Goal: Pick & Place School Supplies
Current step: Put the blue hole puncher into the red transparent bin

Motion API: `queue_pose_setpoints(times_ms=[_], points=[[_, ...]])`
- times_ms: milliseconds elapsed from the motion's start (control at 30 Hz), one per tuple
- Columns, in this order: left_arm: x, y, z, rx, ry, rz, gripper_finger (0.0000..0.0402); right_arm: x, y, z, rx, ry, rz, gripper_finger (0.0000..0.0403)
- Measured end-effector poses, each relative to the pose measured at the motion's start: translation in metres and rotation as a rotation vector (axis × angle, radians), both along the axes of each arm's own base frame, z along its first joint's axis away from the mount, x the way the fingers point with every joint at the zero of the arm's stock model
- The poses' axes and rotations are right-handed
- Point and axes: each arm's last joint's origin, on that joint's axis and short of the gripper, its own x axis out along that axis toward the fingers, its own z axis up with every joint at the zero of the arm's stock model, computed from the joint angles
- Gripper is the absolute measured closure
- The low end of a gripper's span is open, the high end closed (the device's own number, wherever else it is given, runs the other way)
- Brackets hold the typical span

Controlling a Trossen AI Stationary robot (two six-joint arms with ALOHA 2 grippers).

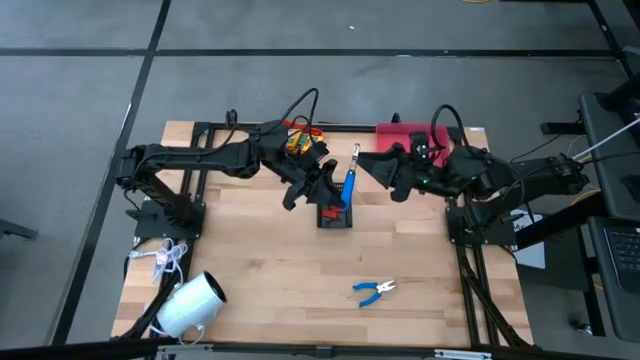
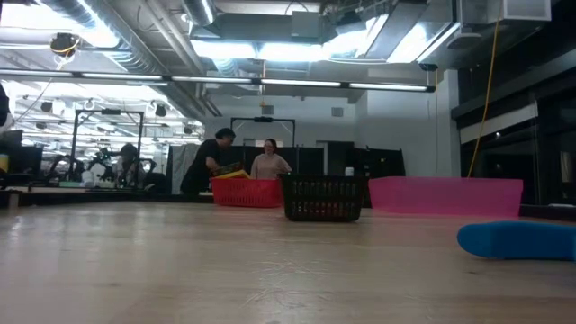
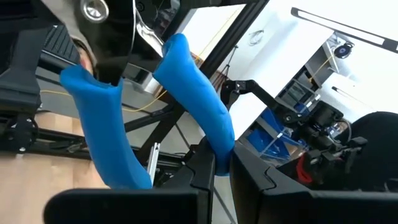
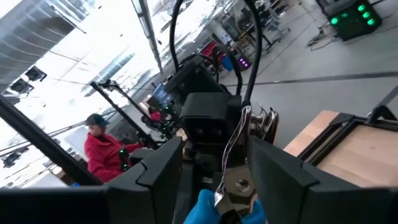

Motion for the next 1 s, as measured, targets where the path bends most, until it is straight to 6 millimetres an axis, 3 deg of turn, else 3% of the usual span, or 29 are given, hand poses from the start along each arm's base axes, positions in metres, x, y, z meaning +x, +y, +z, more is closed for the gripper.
queue_pose_setpoints(times_ms=[267, 700, 1000], points=[[0.000, 0.001, -0.003, 0.014, 0.025, 0.016, 0.0379, 0.001, -0.003, -0.001, -0.024, 0.019, -0.038, 0.0218], [-0.005, 0.027, -0.014, 0.053, 0.144, 0.195, 0.0379, -0.013, -0.001, 0.003, -0.048, 0.031, -0.075, 0.0217], [-0.008, 0.007, -0.004, 0.054, 0.093, 0.150, 0.0379, -0.011, -0.006, -0.006, -0.053, 0.116, -0.129, 0.0217]])
